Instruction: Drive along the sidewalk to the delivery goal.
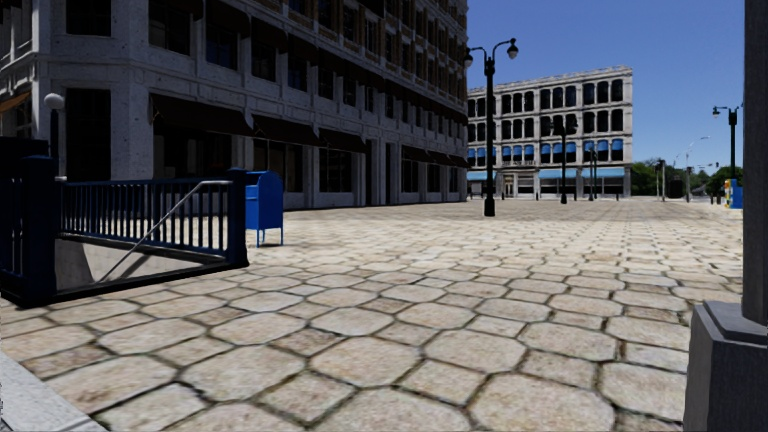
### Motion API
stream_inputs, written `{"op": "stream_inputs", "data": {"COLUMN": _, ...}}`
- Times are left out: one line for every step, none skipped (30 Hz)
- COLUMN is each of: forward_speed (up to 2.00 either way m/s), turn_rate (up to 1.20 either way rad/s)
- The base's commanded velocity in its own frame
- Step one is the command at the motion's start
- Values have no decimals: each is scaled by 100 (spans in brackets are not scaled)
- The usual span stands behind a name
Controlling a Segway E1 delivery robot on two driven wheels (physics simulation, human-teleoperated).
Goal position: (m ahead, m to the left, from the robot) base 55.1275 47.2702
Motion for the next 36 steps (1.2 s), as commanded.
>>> {"op": "stream_inputs", "data": {"forward_speed": 126, "turn_rate": 0}}
{"op": "stream_inputs", "data": {"forward_speed": 126, "turn_rate": 0}}
{"op": "stream_inputs", "data": {"forward_speed": 126, "turn_rate": 0}}
{"op": "stream_inputs", "data": {"forward_speed": 126, "turn_rate": 0}}
{"op": "stream_inputs", "data": {"forward_speed": 126, "turn_rate": 0}}
{"op": "stream_inputs", "data": {"forward_speed": 126, "turn_rate": 0}}
{"op": "stream_inputs", "data": {"forward_speed": 126, "turn_rate": 0}}
{"op": "stream_inputs", "data": {"forward_speed": 126, "turn_rate": 0}}
{"op": "stream_inputs", "data": {"forward_speed": 126, "turn_rate": 0}}
{"op": "stream_inputs", "data": {"forward_speed": 126, "turn_rate": 0}}
{"op": "stream_inputs", "data": {"forward_speed": 126, "turn_rate": 0}}
{"op": "stream_inputs", "data": {"forward_speed": 126, "turn_rate": 0}}
{"op": "stream_inputs", "data": {"forward_speed": 126, "turn_rate": 0}}
{"op": "stream_inputs", "data": {"forward_speed": 126, "turn_rate": 0}}
{"op": "stream_inputs", "data": {"forward_speed": 126, "turn_rate": 0}}
{"op": "stream_inputs", "data": {"forward_speed": 126, "turn_rate": 0}}
{"op": "stream_inputs", "data": {"forward_speed": 126, "turn_rate": 0}}
{"op": "stream_inputs", "data": {"forward_speed": 126, "turn_rate": 0}}
{"op": "stream_inputs", "data": {"forward_speed": 126, "turn_rate": 0}}
{"op": "stream_inputs", "data": {"forward_speed": 126, "turn_rate": 0}}
{"op": "stream_inputs", "data": {"forward_speed": 126, "turn_rate": 0}}
{"op": "stream_inputs", "data": {"forward_speed": 126, "turn_rate": 0}}
{"op": "stream_inputs", "data": {"forward_speed": 126, "turn_rate": 0}}
{"op": "stream_inputs", "data": {"forward_speed": 126, "turn_rate": 0}}
{"op": "stream_inputs", "data": {"forward_speed": 126, "turn_rate": 0}}
{"op": "stream_inputs", "data": {"forward_speed": 133, "turn_rate": -18}}
{"op": "stream_inputs", "data": {"forward_speed": 134, "turn_rate": -19}}
{"op": "stream_inputs", "data": {"forward_speed": 136, "turn_rate": -20}}
{"op": "stream_inputs", "data": {"forward_speed": 136, "turn_rate": -20}}
{"op": "stream_inputs", "data": {"forward_speed": 139, "turn_rate": -20}}
{"op": "stream_inputs", "data": {"forward_speed": 151, "turn_rate": -20}}
{"op": "stream_inputs", "data": {"forward_speed": 200, "turn_rate": -18}}
{"op": "stream_inputs", "data": {"forward_speed": 200, "turn_rate": -7}}
{"op": "stream_inputs", "data": {"forward_speed": 200, "turn_rate": 0}}
{"op": "stream_inputs", "data": {"forward_speed": 200, "turn_rate": 0}}
{"op": "stream_inputs", "data": {"forward_speed": 200, "turn_rate": 0}}
